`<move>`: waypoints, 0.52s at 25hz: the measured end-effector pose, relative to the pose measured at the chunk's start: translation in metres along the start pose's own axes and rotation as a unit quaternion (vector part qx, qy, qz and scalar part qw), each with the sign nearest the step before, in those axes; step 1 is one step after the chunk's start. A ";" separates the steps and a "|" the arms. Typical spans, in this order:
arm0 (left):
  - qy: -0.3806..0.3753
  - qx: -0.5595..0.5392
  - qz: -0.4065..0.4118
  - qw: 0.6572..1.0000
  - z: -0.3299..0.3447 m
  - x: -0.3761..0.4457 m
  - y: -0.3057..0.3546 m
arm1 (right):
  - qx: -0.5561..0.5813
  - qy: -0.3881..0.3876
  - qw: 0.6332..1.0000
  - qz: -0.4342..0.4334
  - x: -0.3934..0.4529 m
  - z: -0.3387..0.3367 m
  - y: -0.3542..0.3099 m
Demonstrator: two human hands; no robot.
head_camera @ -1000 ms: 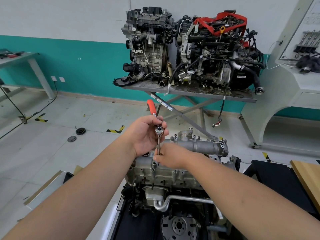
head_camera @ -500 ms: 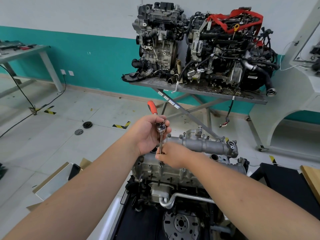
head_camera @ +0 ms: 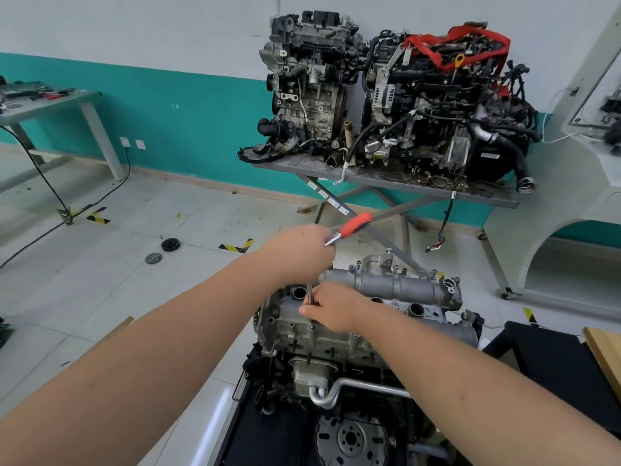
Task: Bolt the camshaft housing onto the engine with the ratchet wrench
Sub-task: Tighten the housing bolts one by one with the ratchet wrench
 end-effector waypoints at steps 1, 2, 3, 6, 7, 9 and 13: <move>0.028 0.134 0.053 0.989 0.000 0.000 0.004 | -0.001 0.004 1.000 0.004 0.001 0.001 0.001; 0.068 0.241 0.114 0.961 0.000 -0.003 0.007 | -0.004 0.015 1.000 0.006 0.000 0.001 0.003; 0.117 0.294 0.185 0.930 0.002 -0.009 0.010 | 0.006 0.035 0.999 0.004 -0.001 -0.002 0.004; 0.269 0.228 0.312 0.882 0.012 -0.032 0.002 | 0.201 0.111 0.973 0.010 -0.010 -0.020 0.007; 0.296 0.150 0.299 0.895 0.015 -0.036 -0.005 | 0.301 0.149 0.942 0.011 -0.015 -0.028 0.008; 0.276 -0.050 0.219 0.935 0.022 -0.035 -0.014 | 0.296 0.262 0.918 -0.033 -0.028 -0.053 0.001; 0.222 -0.234 0.222 0.920 0.033 -0.038 -0.013 | 0.190 0.338 0.909 -0.157 -0.052 -0.095 -0.029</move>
Point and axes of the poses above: each hand's wrist, its own x-axis towards the middle knuckle, its own z-axis out of the palm, y = z × x, the point moved 5 cm from there along x, towards the middle knuckle, and after that the axes turned 1 degree about -y, right-handed, at the moved point
